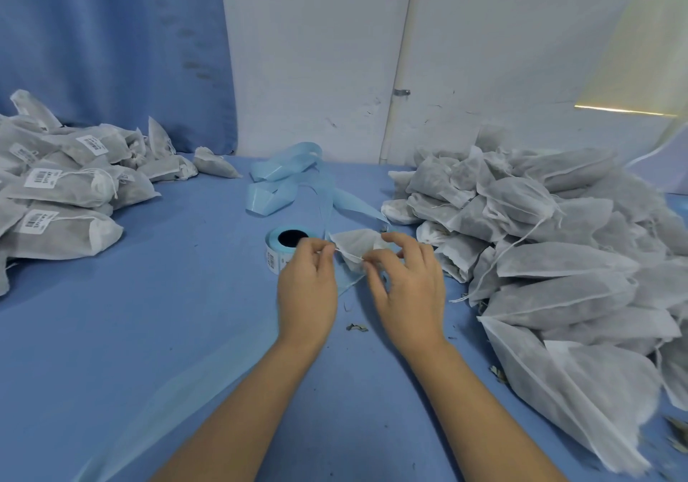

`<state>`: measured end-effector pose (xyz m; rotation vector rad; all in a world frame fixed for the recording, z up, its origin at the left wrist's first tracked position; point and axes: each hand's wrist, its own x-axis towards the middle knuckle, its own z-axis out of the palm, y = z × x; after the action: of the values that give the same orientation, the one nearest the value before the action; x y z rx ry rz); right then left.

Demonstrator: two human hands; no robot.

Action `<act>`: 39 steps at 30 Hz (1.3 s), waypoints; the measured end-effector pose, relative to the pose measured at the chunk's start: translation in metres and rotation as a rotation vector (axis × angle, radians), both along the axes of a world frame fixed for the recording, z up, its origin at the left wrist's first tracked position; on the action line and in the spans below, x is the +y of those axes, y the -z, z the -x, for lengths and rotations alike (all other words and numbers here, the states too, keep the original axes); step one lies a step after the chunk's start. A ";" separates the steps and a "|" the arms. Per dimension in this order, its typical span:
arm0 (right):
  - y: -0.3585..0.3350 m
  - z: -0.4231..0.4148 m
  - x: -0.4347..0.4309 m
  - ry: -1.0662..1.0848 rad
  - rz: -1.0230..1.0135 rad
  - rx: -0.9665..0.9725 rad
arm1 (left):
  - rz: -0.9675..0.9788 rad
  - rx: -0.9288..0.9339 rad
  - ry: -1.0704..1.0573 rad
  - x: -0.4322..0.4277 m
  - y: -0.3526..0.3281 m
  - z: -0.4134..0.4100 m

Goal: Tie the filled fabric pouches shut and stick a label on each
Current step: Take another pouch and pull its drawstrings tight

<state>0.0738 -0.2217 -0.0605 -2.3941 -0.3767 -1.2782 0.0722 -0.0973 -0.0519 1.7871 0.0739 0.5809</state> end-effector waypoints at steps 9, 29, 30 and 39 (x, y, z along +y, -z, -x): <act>0.007 -0.002 0.006 -0.090 -0.105 0.272 | -0.128 0.080 -0.130 0.010 0.008 -0.005; 0.008 0.001 0.005 -0.163 -0.267 0.257 | 0.041 0.195 0.225 -0.020 0.004 0.007; 0.006 0.002 0.006 -0.186 -0.332 0.249 | 0.085 0.208 0.253 -0.022 0.003 0.007; 0.004 0.003 0.013 -0.241 -0.806 0.566 | 0.565 0.266 0.369 -0.019 -0.001 0.003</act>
<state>0.0709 -0.2090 -0.0640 -1.8122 0.0318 -0.4566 0.0690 -0.1158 -0.0513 1.2701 0.0787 0.0393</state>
